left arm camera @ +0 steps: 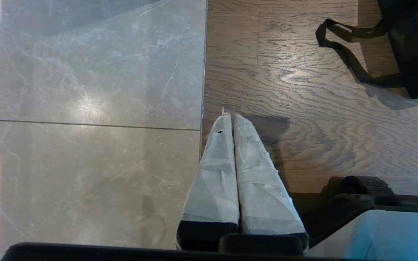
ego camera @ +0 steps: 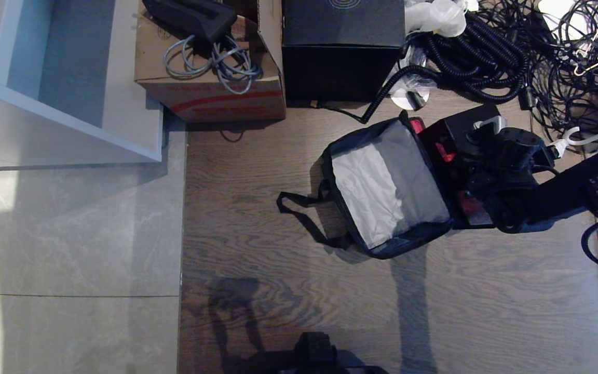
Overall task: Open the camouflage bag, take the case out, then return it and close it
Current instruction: Grip the handle again
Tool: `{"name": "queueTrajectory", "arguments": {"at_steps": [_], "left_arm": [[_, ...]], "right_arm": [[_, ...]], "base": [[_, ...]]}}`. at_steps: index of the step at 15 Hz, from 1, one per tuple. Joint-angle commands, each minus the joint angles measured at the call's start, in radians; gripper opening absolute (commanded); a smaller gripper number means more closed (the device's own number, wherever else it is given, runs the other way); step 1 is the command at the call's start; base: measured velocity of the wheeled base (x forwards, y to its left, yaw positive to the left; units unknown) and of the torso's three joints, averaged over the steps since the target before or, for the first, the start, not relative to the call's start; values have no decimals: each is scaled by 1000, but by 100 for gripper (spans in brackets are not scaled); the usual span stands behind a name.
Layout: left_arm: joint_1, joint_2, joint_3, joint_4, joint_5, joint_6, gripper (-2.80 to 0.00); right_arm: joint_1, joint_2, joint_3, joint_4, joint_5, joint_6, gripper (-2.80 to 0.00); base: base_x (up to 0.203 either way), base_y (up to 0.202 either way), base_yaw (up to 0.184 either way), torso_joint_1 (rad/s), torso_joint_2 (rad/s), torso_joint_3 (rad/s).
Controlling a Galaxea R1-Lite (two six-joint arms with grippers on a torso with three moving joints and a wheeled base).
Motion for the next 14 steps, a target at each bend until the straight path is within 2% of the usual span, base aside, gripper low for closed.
{"name": "queueTrajectory", "arguments": {"at_steps": [1,4,6,7,11,14], "left_arm": [[0,0,0,1,1,-1,-280],[0,0,0,1,1,-1,-280],[0,0,-1,1,1,-1,-280],[0,0,0,1,1,-1,-280],[0,0,0,1,1,-1,-280],[0,-2,0,1,1,-1,-280]], "right_arm": [[-14,65,-36,-2,-3,-38,0],[-18,94,-42,9,-3,-34,0],[-17,84,8,0,-5,-26,0],[-13,75,29,-4,-7,-24,-280],[38,42,109,-38,-8,1,-280],[46,18,132,-39,-11,35,-280]], "base": [[0,0,0,0,0,0],[0,0,0,0,0,0],[0,0,0,0,0,0],[0,0,0,0,0,0],[0,0,0,0,0,0],[0,0,0,0,0,0]]}}
